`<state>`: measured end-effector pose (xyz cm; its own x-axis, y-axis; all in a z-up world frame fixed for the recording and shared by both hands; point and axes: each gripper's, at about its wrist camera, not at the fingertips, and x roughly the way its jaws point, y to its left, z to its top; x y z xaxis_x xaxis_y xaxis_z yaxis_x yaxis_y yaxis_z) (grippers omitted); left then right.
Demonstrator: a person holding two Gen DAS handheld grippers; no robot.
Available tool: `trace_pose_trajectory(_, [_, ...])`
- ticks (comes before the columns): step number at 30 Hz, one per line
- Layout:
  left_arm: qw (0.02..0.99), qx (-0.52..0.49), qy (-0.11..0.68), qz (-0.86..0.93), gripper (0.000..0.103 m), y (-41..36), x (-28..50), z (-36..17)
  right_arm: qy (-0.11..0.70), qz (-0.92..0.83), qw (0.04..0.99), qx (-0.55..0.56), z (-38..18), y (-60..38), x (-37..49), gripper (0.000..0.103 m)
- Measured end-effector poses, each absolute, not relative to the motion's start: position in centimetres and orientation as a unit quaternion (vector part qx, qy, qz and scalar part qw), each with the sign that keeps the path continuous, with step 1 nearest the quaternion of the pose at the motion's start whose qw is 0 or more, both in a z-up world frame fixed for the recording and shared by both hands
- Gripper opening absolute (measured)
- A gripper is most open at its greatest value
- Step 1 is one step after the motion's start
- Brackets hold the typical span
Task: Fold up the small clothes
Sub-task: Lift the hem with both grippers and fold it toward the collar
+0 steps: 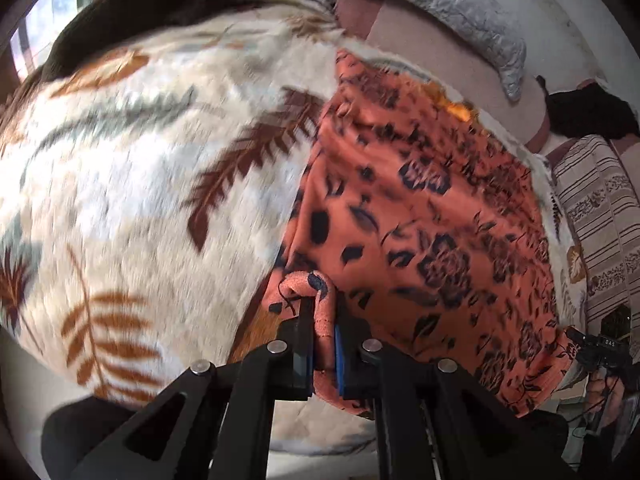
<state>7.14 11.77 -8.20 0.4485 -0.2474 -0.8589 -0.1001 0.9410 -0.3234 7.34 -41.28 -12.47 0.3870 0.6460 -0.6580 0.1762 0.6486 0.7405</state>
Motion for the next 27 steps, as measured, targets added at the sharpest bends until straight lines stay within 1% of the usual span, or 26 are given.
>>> trace_pose_trajectory(4, [0.865,-0.164,0.468,-0.081,0.008,10.5,18.0,-4.0,0.454,0.177,0.776,0.400,-8.4,-43.2,17.0,0.008])
trace_pose_trajectory(6, [0.869,-0.166,0.459,-0.077,0.011,10.1,24.1,-3.9,0.420,0.168,0.794,0.405,-7.3,-44.4,22.6,0.008])
trace_pose_trajectory(7, [0.873,-0.173,0.451,-0.064,0.011,10.0,26.9,-4.3,0.407,0.164,0.797,0.415,-7.5,-45.0,25.2,0.010])
trace_pose_trajectory(8, [0.881,-0.177,0.434,-0.059,0.018,9.8,29.4,-4.8,0.397,0.147,0.795,0.435,-8.3,-45.8,27.5,0.010])
trace_pose_trajectory(9, [0.882,-0.171,0.434,-0.062,0.043,9.5,31.8,-5.8,0.391,0.126,0.795,0.446,-9.3,-46.4,29.4,0.017])
trace_pose_trajectory(10, [0.876,-0.162,0.452,-0.056,0.055,9.4,33.7,-7.0,0.404,0.122,0.799,0.428,-10.4,-46.1,31.4,0.050])
trace_pose_trajectory(11, [0.875,-0.145,0.460,-0.029,0.062,9.4,35.1,-8.3,0.432,0.104,0.799,0.405,-11.7,-45.8,32.8,0.076])
trace_pose_trajectory(12, [0.876,-0.135,0.463,0.008,0.062,9.7,35.9,-9.3,0.446,0.050,0.802,0.395,-12.6,-46.1,33.1,0.087])
trace_pose_trajectory(13, [0.876,-0.129,0.465,0.031,0.062,10.2,36.0,-10.1,0.441,0.040,0.801,0.402,-13.0,-46.4,32.8,0.087])
trace_pose_trajectory(15, [0.875,-0.136,0.462,0.053,0.062,12.0,34.9,-10.4,0.397,0.053,0.804,0.439,-12.5,-47.2,30.0,0.086])
trace_pose_trajectory(16, [0.880,-0.151,0.448,0.052,0.062,13.1,33.4,-10.0,0.385,0.044,0.813,0.435,-11.6,-47.0,28.0,0.087])
trace_pose_trajectory(19, [0.889,-0.164,0.424,0.051,0.063,14.9,27.6,-8.8,0.368,0.063,0.828,0.419,-9.8,-44.9,21.1,0.087])
trace_pose_trajectory(21, [0.890,-0.168,0.424,0.032,0.071,14.7,23.5,-8.8,0.379,0.058,0.814,0.437,-10.2,-42.9,16.9,0.087])
trace_pose_trajectory(23, [0.882,-0.183,0.433,0.021,0.076,14.2,20.7,-9.9,0.394,0.064,0.787,0.471,-11.8,-41.0,14.4,0.087])
trace_pose_trajectory(27, [0.854,-0.202,0.480,0.007,0.076,11.4,21.1,-13.1,0.416,0.049,0.740,0.527,-15.5,-37.8,15.6,0.087])
